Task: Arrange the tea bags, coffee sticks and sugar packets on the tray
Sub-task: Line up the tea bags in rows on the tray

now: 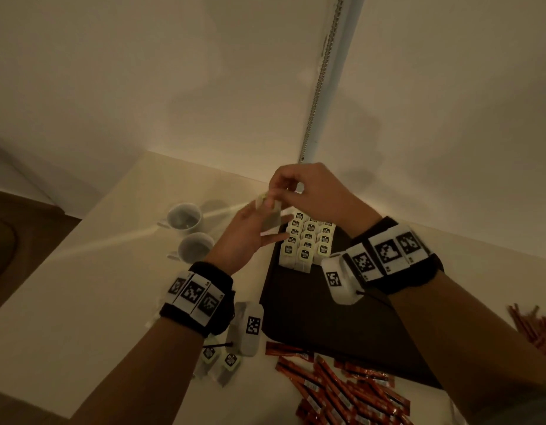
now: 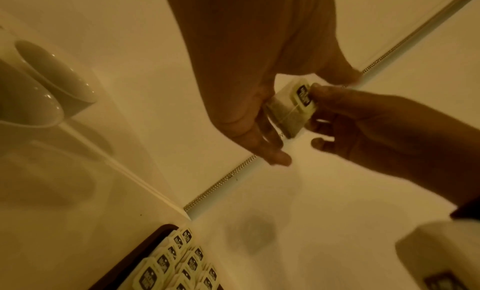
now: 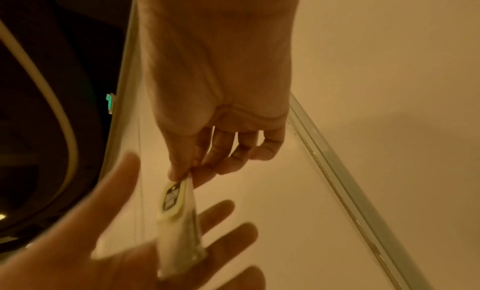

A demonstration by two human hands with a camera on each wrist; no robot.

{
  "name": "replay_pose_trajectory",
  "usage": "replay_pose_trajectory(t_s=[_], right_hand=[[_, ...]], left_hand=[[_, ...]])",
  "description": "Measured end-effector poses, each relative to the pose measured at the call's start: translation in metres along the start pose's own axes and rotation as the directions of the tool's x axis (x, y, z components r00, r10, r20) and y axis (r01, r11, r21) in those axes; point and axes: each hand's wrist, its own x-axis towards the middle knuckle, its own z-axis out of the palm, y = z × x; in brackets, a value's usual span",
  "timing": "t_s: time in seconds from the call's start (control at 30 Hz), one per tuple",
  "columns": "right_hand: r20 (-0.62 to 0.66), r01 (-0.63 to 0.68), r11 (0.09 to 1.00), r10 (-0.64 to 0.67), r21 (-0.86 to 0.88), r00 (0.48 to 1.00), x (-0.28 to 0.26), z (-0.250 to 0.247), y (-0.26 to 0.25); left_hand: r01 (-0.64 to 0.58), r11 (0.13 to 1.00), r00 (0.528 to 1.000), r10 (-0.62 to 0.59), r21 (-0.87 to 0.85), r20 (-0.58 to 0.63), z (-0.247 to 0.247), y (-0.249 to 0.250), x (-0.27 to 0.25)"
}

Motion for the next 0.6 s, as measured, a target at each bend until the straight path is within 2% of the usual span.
replay_pose_trajectory(t_s=[0.07,0.17,0.4,0.6], right_hand=[[-0.051,0.028,0.996,-0.032,-0.081,0.998,0.002,-0.012,-0.01],[-0.095,0.07,0.989,-0.083,-0.133,0.992,0.004,-0.027,-0.027],[-0.126,0.082,0.974,-0.111,-0.212,0.986,0.006,-0.038,-0.049],[-0.097,0.083,0.966,-0.11,-0.245,0.989,0.005,-0.038,-0.054]], left_hand=[[-0.145,0.987,0.989,0.147,0.064,-0.026,-0.001,-0.003,-0.002],[-0.224,0.974,0.973,0.226,0.045,-0.044,0.006,0.0,-0.006],[-0.217,0.973,0.975,0.219,-0.085,0.02,0.022,0.009,-0.011],[-0.197,0.97,0.979,0.204,-0.142,0.032,0.024,0.01,-0.015]])
